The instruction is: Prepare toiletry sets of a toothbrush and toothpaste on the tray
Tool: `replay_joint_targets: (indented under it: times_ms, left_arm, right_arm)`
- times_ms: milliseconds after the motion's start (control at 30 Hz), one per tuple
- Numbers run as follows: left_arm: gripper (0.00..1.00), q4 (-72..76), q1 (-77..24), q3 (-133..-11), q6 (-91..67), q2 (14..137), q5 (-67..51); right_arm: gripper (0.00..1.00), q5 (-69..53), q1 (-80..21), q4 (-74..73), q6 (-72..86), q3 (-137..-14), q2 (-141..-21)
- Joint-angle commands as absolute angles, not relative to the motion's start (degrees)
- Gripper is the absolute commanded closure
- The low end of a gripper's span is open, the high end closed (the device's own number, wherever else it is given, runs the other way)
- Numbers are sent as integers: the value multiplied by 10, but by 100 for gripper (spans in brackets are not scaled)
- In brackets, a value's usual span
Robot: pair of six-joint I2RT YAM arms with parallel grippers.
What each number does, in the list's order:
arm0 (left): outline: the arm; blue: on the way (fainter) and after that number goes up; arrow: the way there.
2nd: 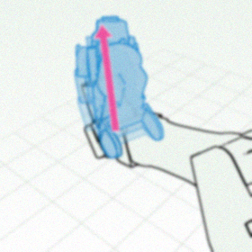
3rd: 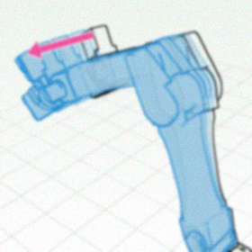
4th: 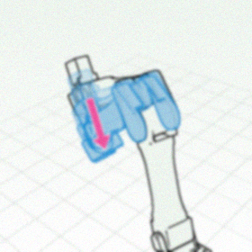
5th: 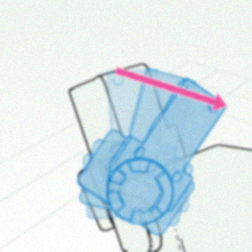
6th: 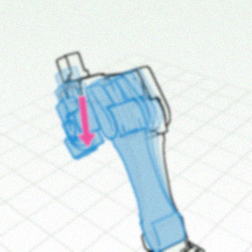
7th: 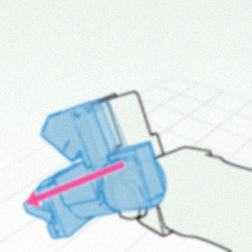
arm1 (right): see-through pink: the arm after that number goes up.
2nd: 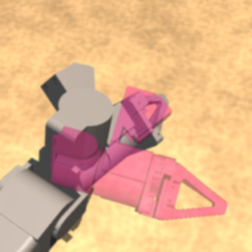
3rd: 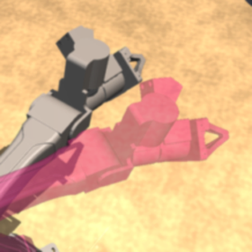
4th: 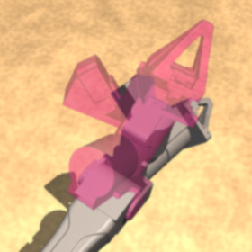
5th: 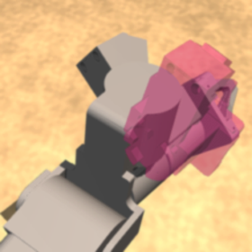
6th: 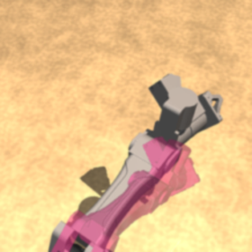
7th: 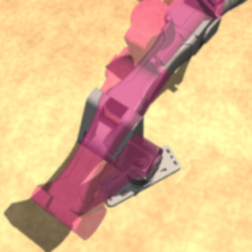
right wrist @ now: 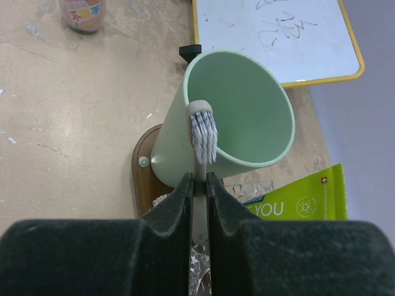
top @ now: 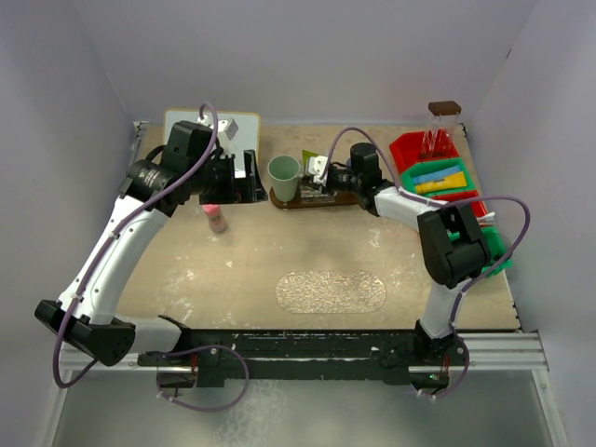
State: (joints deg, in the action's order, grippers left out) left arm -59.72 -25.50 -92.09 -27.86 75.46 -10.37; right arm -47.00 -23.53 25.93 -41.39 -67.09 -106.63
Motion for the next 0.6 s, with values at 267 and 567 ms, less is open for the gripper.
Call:
replay_joint_targets:
  times_ms: [267, 567]
  left_arm:
    - [6, -602, -250, -952, -262, 758, -105]
    - [6, -599, -250, -955, -262, 760, -106]
  right_arm:
    - [81, -475, -236, 291, -417, -674, -1077]
    - [65, -484, -235, 290, -411, -651, -1049]
